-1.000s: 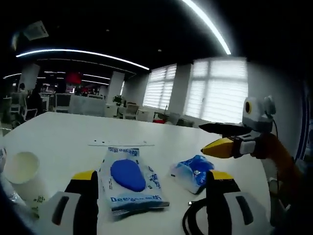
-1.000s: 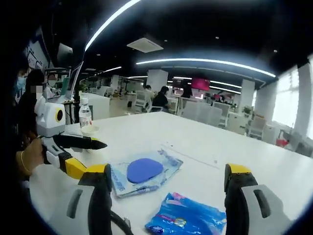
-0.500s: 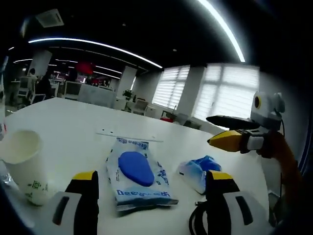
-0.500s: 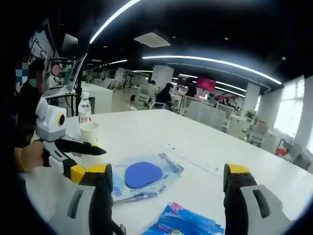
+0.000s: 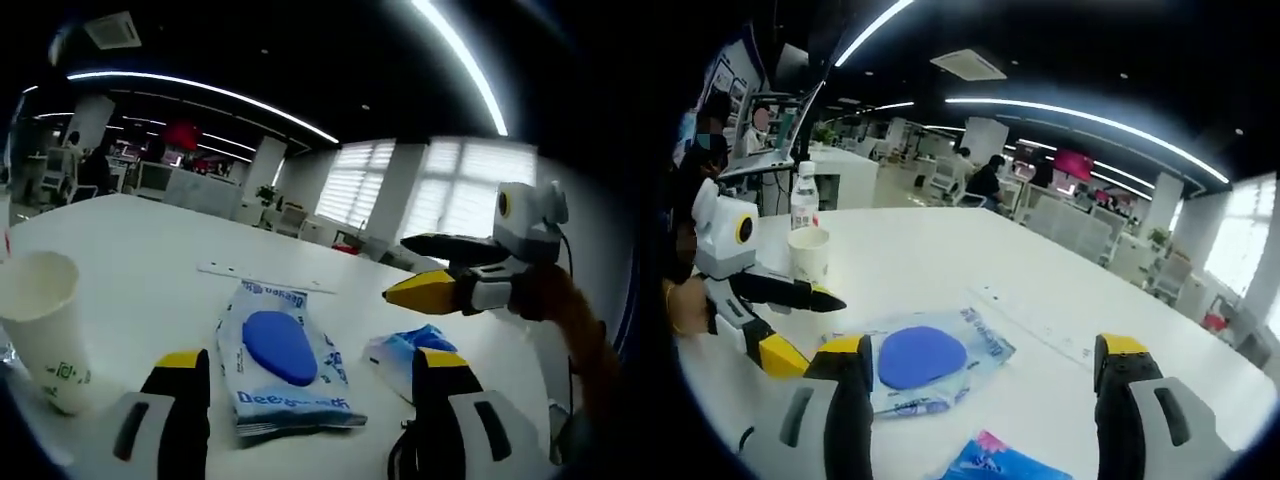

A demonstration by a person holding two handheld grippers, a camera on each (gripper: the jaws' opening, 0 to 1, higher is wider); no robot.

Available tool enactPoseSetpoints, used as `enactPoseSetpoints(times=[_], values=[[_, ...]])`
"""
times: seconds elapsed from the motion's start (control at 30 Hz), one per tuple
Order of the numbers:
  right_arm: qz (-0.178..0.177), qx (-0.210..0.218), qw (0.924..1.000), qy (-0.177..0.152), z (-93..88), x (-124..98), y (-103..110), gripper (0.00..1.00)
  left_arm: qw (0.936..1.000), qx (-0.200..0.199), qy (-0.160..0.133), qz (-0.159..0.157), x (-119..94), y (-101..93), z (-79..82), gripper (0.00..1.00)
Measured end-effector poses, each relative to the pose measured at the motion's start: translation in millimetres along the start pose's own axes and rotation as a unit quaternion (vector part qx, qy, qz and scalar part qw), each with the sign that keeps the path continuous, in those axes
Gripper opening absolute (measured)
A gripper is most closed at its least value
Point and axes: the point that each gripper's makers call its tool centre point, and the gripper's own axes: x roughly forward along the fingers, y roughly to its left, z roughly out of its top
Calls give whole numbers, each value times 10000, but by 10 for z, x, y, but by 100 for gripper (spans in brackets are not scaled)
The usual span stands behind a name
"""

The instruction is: Arrange the tabletop items into an orderly group along one side of the table until the central work area is clear of visible clutter.

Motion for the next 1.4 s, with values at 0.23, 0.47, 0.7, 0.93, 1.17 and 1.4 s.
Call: enactPoseSetpoints(times=[0.23, 0.47, 0.7, 0.93, 1.17, 1.4], values=[[164, 205, 9997, -5, -18, 199, -27, 88, 9991, -406, 139, 48, 52, 47, -92, 82], [310, 219, 9992, 106, -96, 379, -45, 87, 9974, -606, 376, 84, 73, 89, -235, 82], [362, 495, 9978, 243, -233, 550, -75, 86, 9975, -488, 490, 172, 75, 97, -282, 80], [408, 848, 9950, 327, -361, 700, -83, 78, 9954, -650, 688, 144, 94, 106, -370, 80], [403, 1195, 9907, 510, -501, 855, -186, 73, 9956, -664, 653, 130, 95, 122, -343, 79], [334, 1237, 9893, 695, -661, 1017, -238, 66, 9960, -559, 680, 161, 82, 124, -363, 74]])
